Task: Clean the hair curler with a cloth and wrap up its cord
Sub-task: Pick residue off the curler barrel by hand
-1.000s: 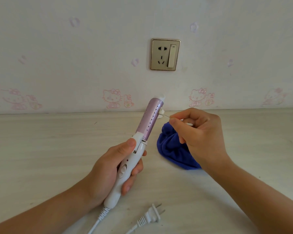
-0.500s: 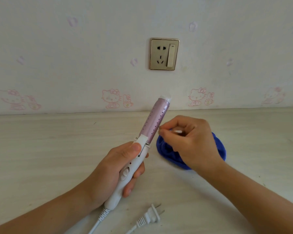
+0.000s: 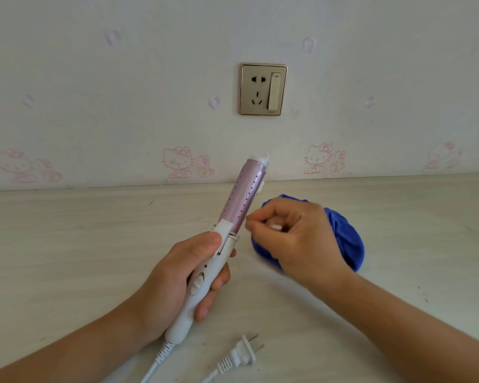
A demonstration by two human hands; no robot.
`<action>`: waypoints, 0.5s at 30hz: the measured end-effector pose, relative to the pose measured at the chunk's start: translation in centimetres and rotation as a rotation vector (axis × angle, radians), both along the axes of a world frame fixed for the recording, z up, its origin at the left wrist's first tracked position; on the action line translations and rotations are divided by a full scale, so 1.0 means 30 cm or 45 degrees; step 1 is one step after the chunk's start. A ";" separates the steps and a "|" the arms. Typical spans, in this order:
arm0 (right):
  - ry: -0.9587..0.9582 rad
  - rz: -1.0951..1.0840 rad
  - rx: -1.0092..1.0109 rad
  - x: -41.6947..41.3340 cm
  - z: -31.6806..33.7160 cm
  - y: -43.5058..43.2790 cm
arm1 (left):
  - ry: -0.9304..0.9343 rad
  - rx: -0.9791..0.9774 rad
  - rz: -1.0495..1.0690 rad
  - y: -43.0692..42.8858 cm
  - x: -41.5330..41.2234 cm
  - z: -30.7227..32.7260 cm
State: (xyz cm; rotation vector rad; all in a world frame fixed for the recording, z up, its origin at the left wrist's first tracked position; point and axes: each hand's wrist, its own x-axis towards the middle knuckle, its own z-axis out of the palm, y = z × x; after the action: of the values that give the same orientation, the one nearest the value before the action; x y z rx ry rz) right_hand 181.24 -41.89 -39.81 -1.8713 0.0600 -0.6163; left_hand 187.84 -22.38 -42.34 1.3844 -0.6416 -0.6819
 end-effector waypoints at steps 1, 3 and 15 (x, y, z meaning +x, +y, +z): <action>-0.035 -0.088 0.004 0.004 0.015 -0.019 | -0.006 0.014 -0.019 -0.002 0.000 0.000; -0.107 -0.259 0.010 0.011 0.043 -0.061 | -0.019 0.030 -0.040 -0.002 -0.005 0.001; -0.315 -0.476 0.243 0.011 0.080 -0.127 | 0.015 -0.034 0.021 0.007 0.000 0.005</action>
State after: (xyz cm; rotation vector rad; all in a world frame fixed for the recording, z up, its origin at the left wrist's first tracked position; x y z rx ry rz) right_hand 181.58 -45.70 -37.42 -1.5973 0.3007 -1.0575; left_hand 187.85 -22.17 -42.20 1.3589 -0.6269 -0.6660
